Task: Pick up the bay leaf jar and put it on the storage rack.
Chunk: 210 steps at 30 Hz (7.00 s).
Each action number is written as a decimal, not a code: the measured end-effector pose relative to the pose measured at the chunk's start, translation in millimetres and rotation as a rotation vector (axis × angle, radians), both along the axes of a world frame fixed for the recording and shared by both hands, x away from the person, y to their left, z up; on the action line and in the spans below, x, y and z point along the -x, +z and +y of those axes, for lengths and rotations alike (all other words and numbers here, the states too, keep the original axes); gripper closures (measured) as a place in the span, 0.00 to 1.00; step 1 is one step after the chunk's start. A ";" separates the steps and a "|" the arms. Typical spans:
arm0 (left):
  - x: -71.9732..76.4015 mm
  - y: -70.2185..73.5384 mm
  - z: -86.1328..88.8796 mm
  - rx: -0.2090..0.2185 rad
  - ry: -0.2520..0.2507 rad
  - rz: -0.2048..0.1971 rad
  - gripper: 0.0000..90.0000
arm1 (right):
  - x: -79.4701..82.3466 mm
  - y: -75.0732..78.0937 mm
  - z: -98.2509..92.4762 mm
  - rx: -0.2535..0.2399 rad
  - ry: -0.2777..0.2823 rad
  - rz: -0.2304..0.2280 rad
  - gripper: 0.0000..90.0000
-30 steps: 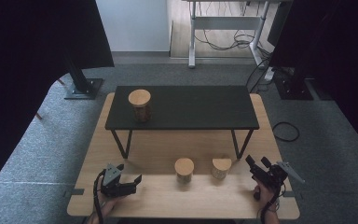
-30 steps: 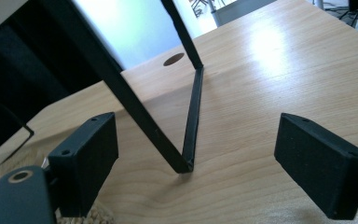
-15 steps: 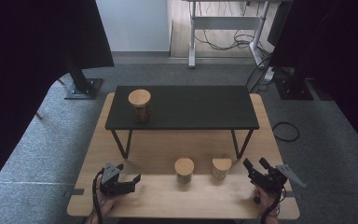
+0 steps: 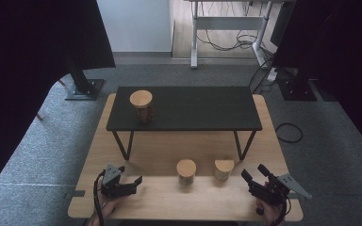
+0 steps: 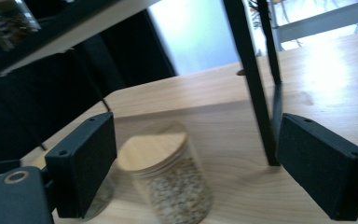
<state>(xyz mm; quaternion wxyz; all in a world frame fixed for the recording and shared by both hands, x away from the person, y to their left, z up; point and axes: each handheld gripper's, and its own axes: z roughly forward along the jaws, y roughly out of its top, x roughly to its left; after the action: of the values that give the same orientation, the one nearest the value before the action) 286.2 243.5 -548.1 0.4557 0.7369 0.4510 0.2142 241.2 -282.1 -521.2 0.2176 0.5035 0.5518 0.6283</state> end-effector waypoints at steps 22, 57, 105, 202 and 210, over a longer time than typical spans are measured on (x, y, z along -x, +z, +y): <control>-1.2 -0.1 -0.6 -0.002 0.000 0.009 0.11 | 23.0 16.1 41.2 0.006 0.275 -0.029 0.12; -1.4 -0.4 -3.7 -0.015 -0.006 0.012 0.10 | 4.0 -1.3 107.7 0.161 0.386 0.042 0.12; -0.6 -0.2 -4.5 -0.025 0.001 0.007 0.09 | -36.0 -14.3 175.4 0.332 0.330 0.105 0.12; -1.1 -0.2 -5.6 -0.038 -0.003 0.004 0.09 | -29.6 24.4 187.3 0.386 0.310 0.039 0.28; -1.4 -0.1 -5.3 -0.039 -0.003 0.003 0.10 | -26.9 35.2 181.8 0.378 0.316 0.012 0.28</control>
<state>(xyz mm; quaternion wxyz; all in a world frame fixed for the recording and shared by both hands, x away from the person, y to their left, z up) 287.6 238.3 -548.2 0.4410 0.7466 0.4463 0.2212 268.1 -100.3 -486.0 0.2037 0.3649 0.7326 0.5372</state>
